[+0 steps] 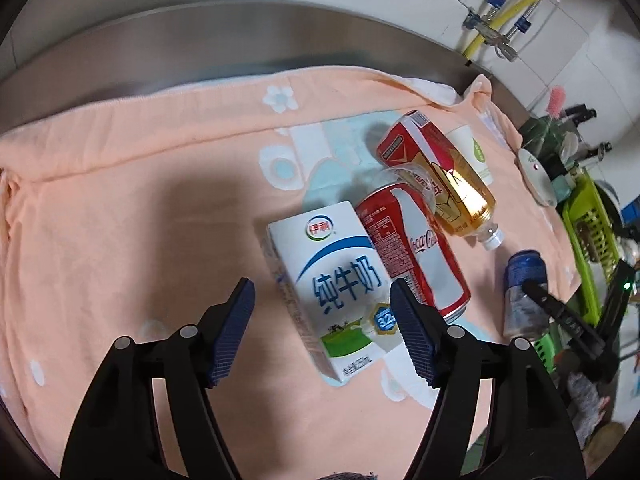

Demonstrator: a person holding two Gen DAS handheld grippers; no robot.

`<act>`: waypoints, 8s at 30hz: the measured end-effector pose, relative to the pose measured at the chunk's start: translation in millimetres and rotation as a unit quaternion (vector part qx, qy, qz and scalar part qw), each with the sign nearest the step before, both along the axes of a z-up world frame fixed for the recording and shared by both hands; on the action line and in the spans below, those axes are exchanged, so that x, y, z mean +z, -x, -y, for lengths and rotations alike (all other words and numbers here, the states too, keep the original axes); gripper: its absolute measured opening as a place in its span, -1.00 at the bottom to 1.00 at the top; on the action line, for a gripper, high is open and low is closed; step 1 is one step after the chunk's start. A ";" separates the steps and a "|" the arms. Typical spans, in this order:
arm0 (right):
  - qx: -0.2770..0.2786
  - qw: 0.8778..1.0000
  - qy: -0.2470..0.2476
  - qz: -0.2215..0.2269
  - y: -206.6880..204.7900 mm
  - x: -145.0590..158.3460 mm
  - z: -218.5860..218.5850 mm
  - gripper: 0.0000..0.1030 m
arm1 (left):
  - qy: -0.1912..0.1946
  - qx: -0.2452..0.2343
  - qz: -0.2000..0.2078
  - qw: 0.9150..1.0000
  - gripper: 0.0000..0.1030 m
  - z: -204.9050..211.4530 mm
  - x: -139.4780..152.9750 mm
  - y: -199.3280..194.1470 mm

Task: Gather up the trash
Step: 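Grasp the white milk carton with the left gripper, then release the blue can into the green basket with the right gripper while the left gripper carries the carton, then release the milk carton into the green basket with the left gripper, then move both tools back over the remaining trash on the towel, then grasp the red Coca-Cola can with the left gripper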

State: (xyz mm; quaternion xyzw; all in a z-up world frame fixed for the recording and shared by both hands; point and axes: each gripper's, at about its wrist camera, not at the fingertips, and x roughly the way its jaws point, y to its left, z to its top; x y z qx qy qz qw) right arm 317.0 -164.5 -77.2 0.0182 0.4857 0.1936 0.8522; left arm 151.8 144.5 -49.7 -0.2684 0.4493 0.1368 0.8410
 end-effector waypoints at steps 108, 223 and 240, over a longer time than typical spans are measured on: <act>-0.183 0.981 0.065 -0.026 124.3 -74.6 260.4 0.20 | 0.044 -0.354 0.049 0.933 0.36 269.5 37.6 -28.9; 0.046 0.995 -0.031 0.087 93.1 25.8 -1.2 0.69 | 0.068 -0.057 -0.041 0.995 0.55 39.8 -39.8 -98.8; 0.052 0.995 -0.050 0.063 78.2 31.3 -39.0 0.69 | 0.057 -0.080 0.004 0.995 0.50 17.8 -15.3 -46.6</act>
